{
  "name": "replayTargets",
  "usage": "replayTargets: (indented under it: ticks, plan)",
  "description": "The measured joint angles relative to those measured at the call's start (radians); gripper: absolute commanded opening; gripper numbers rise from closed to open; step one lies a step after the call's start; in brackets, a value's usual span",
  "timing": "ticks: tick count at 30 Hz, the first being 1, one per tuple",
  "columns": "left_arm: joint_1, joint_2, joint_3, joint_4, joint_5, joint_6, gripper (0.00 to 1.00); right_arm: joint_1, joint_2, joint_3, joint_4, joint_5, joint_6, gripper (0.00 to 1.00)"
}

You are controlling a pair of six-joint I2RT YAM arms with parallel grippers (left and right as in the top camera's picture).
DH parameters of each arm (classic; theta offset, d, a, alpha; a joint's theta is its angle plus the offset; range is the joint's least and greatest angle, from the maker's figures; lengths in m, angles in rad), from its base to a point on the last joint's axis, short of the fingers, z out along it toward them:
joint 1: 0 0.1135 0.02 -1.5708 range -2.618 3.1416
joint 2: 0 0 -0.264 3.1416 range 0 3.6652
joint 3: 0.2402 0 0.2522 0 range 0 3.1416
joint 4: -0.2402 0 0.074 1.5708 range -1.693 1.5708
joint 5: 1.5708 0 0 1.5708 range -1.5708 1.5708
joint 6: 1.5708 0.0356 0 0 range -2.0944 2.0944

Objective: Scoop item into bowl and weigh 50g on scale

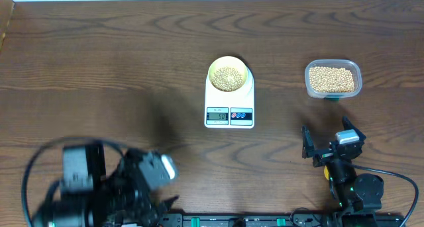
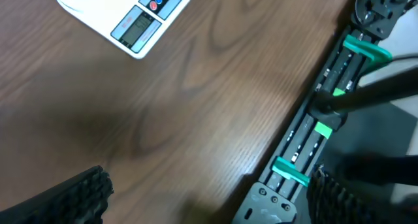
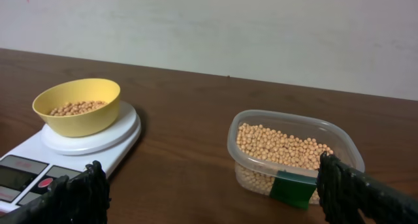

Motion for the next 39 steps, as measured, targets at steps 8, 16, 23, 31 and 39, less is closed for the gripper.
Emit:
replayTargets:
  ticks: [8, 16, 23, 31, 39]
  plan:
    - [0.000, -0.296, -0.068, 0.013, 0.000, 0.001, 0.98, 0.000, 0.000, 0.000, 0.000, 0.003, 0.000, 0.99]
    - [0.000, -0.507, -0.068, 0.011, 0.001, 0.001, 0.98, 0.000, 0.000, 0.000, -0.001, 0.003, 0.000, 0.99]
    - [0.000, -0.674, -0.068, -0.011, 0.008, 0.018, 0.98, 0.000, 0.000, 0.000, -0.001, 0.003, 0.000, 0.99]
    - [0.000, -0.715, -0.068, -0.053, 0.039, 0.143, 0.98, 0.000, 0.000, 0.000, -0.001, 0.003, 0.000, 0.99]
    - [-0.050, -0.715, -0.068, -0.055, 0.053, 0.196, 0.98, 0.000, 0.000, 0.000, -0.001, 0.003, 0.000, 0.99]
